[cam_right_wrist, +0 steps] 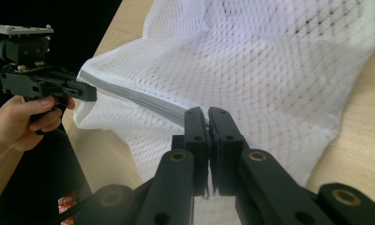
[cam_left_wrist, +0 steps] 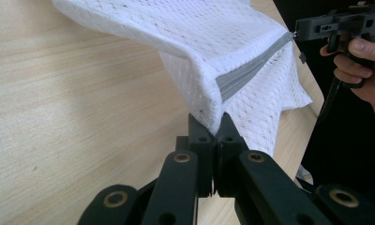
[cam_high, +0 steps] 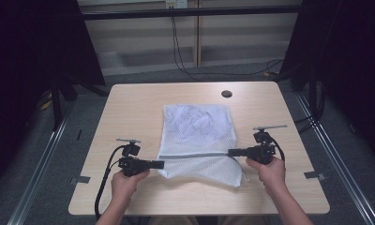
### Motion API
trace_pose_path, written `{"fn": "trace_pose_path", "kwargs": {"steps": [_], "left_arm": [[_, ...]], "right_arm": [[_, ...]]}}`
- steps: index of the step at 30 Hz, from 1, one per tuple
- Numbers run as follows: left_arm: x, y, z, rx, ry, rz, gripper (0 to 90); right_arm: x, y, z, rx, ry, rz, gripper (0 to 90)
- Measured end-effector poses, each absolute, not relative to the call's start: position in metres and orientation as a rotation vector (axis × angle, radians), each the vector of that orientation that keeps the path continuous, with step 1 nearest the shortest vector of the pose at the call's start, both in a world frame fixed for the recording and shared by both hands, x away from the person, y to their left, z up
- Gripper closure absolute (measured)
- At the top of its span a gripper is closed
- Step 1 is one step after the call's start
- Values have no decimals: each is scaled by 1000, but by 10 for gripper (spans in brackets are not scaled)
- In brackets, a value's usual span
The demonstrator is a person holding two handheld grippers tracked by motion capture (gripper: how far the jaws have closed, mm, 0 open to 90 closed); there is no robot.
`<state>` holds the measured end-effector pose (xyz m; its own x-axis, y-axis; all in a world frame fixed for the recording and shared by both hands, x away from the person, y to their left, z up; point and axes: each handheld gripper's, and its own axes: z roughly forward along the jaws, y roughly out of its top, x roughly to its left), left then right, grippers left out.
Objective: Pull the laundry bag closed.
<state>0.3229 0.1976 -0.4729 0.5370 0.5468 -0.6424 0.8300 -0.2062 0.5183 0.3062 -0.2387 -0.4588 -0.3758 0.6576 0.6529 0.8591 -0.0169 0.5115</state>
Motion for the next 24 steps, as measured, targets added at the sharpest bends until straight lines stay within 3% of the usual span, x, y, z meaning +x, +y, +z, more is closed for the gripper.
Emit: {"fn": "trace_pose_path", "kwargs": {"steps": [24], "left_arm": [[323, 198, -473, 1886, 1125, -407, 887]], "right_arm": [[305, -242, -460, -1604, -2028, -1346, 868]]}}
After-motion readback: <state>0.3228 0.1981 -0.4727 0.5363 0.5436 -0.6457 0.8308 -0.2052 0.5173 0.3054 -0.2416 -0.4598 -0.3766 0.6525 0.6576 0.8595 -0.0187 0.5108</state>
